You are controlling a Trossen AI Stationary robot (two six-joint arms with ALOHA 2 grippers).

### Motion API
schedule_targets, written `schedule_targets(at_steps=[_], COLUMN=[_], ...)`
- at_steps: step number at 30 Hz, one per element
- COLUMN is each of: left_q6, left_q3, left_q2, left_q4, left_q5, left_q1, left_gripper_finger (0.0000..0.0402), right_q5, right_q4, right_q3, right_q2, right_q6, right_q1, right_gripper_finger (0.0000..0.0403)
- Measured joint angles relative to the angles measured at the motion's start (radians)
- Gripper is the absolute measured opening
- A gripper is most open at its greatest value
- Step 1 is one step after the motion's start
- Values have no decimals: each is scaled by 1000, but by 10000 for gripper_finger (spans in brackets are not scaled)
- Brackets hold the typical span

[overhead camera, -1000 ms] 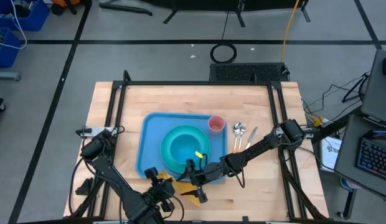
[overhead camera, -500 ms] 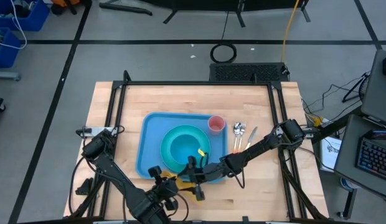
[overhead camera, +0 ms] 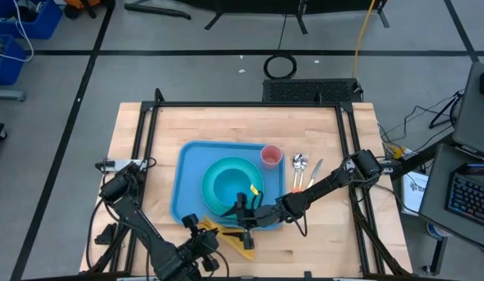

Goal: Set up tray
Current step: Put the yellow napkin on the blue serving tray to the left of the green plate

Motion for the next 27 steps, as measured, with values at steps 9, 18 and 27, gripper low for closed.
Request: schedule_targets(at_steps=[9,18,27], left_q6=[49,105,133], left_q3=[0,0,0], left_q2=[0,0,0], left_q4=[30,82,121], left_q5=[5,5,-8], left_q1=[45,45,37], left_gripper_finger=[8,8,8], right_q5=[-54,-54,-85], right_q4=[-3,-25,-32], right_q3=[9,11,11], right_q2=[0,0,0], right_q6=[31,30,35], right_q1=[5,1,-8], right_gripper_finger=[277,275,190])
